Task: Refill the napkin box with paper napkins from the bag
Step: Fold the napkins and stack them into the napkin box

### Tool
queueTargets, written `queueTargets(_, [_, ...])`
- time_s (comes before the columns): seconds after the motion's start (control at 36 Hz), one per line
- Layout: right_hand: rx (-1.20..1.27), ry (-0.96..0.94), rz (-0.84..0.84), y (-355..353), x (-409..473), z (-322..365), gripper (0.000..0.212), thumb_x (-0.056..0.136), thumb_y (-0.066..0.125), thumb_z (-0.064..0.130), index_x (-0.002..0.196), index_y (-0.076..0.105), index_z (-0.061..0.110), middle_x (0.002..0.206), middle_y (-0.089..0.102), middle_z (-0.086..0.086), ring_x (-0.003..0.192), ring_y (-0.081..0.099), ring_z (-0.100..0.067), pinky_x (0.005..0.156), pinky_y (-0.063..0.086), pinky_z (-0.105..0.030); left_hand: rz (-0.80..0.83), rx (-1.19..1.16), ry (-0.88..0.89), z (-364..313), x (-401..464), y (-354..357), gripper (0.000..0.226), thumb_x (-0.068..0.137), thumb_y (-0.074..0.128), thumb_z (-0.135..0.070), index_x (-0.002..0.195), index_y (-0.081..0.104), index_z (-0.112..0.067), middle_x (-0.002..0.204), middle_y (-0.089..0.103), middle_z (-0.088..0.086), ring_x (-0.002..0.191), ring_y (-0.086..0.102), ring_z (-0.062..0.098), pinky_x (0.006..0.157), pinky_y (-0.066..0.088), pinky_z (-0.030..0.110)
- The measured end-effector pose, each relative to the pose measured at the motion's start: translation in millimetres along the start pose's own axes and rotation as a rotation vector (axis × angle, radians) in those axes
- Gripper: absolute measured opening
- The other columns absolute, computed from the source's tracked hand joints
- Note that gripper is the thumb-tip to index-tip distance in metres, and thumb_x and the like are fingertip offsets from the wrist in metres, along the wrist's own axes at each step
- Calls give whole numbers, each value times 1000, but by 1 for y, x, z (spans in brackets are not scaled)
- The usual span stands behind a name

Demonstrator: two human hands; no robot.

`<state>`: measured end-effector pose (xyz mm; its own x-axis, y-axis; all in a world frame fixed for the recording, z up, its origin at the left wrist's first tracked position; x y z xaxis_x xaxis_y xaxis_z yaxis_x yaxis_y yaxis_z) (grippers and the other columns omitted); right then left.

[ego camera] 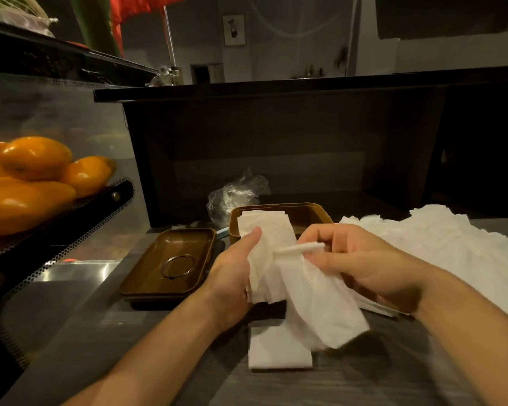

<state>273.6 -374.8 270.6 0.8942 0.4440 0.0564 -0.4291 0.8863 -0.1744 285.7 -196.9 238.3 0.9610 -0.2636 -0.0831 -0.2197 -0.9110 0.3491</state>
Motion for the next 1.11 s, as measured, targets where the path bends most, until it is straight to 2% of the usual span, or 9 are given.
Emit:
queueTargets(0.11, [-35, -105, -247, 11, 7, -4, 12, 90, 71, 23, 102, 69, 25, 97, 73, 9, 97, 73, -15, 79, 63, -35, 71, 86, 30, 1, -1, 2, 37, 100, 41, -48, 130, 58, -33, 108, 76, 3, 101, 73, 26, 86, 59, 44])
queueTargets(0.25, [-107, -206, -550, 18, 18, -16, 9, 90, 73, 27, 96, 66, 30, 103, 66, 14, 99, 65, -11, 78, 60, -28, 142, 77, 28, 1, -5, 11, 41, 93, 39, -55, 124, 60, -39, 112, 75, -1, 105, 73, 22, 85, 60, 41])
queueTargets(0.36, [-148, -189, -534, 16, 21, -20, 9, 93, 70, 25, 95, 64, 32, 102, 65, 16, 97, 64, -9, 72, 56, -21, 248, 72, -48, -2, -12, 16, 53, 83, 44, -64, 126, 57, -36, 115, 75, 5, 105, 72, 26, 84, 61, 43])
queueTargets(0.44, [-62, -186, -459, 8, 21, -20, 15, 94, 68, 24, 105, 63, 33, 108, 65, 12, 104, 65, -14, 69, 59, -20, 213, 290, -3, -1, -10, 13, 41, 81, 70, -24, 116, 53, -39, 114, 68, 0, 103, 68, 21, 77, 60, 34])
queueTargets(0.58, [-206, -231, -196, 2, 19, -17, 79, 79, 85, 35, 143, 40, 48, 130, 53, 26, 119, 55, 3, 87, 56, -18, 196, 872, 127, -1, 1, 6, 67, 89, 71, -18, 140, 36, -43, 128, 54, -15, 120, 53, 11, 99, 52, 39])
queueTargets(0.72, [-506, -312, -182, 4, 15, -18, 33, 88, 77, 29, 115, 64, 42, 104, 65, 28, 101, 61, 6, 78, 56, -15, 41, 1065, 295, -14, 0, -3, 32, 84, 73, -24, 110, 58, -34, 102, 65, -10, 89, 67, 7, 74, 63, 36])
queueTargets(0.86, [-352, -320, -326, -6, 15, -22, 15, 91, 73, 24, 101, 70, 34, 94, 68, 18, 93, 64, 2, 72, 59, -19, -138, 867, 501, -28, -3, -17, 22, 87, 75, -16, 100, 66, -32, 94, 71, -11, 87, 69, -1, 69, 60, 21])
queueTargets(0.97, [-446, -258, -300, -1, 15, -31, 17, 90, 74, 31, 101, 64, 40, 99, 65, 21, 93, 64, 0, 72, 58, -17, -100, 814, 426, -18, -1, -19, 21, 88, 69, -13, 101, 63, -28, 102, 66, -2, 90, 69, 13, 67, 61, 28])
queueTargets(1.11, [-664, -88, -128, 6, 12, -43, 66, 80, 82, 43, 129, 38, 51, 118, 47, 30, 108, 55, 0, 87, 52, -19, -117, 651, 370, -7, -1, -15, 16, 85, 58, -21, 100, 62, -18, 107, 63, 4, 103, 61, 23, 83, 58, 45])
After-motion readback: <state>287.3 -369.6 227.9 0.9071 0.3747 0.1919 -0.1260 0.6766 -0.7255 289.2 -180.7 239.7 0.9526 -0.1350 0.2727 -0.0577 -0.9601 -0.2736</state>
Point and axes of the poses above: each hand's wrist, its own x-axis towards the middle knuckle, its own y-axis out of the palm, z = x × y, the point moved 2 cm from there along x, towards the middle knuckle
